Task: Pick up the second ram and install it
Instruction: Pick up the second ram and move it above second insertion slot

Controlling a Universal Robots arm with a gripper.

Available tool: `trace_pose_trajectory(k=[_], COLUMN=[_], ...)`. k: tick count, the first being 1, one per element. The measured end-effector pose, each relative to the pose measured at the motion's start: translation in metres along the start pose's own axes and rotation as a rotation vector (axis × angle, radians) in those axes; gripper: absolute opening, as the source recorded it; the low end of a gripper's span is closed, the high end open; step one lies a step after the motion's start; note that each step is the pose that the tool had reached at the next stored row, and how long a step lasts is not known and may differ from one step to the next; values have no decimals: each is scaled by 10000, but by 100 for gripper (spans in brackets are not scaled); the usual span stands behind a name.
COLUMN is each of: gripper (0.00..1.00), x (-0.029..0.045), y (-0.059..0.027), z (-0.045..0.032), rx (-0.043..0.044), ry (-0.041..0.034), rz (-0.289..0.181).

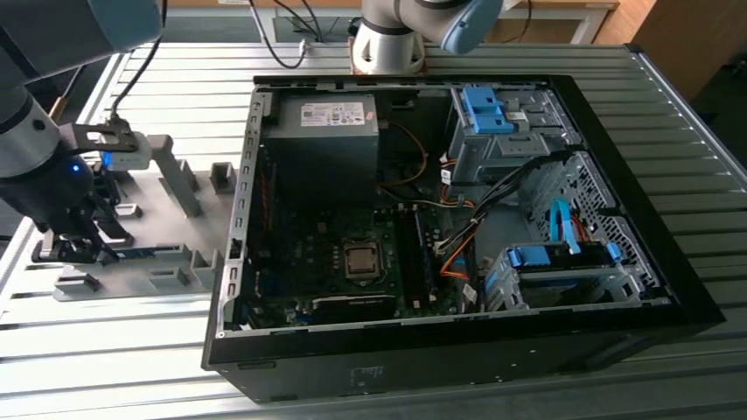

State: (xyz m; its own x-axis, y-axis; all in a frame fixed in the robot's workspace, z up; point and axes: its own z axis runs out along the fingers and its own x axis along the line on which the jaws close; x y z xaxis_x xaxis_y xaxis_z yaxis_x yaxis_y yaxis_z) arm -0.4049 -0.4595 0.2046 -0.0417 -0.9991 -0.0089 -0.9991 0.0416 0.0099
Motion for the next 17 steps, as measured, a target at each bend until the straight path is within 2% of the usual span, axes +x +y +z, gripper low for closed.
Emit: trace_pose_trajectory(k=[9,10,17], gripper=[40,33,32], x=[6,7,7], y=[-1,-1,-1], z=[104,113,124], rx=[5,6,6], ry=[1,0,2], rz=[-87,-97,-134])
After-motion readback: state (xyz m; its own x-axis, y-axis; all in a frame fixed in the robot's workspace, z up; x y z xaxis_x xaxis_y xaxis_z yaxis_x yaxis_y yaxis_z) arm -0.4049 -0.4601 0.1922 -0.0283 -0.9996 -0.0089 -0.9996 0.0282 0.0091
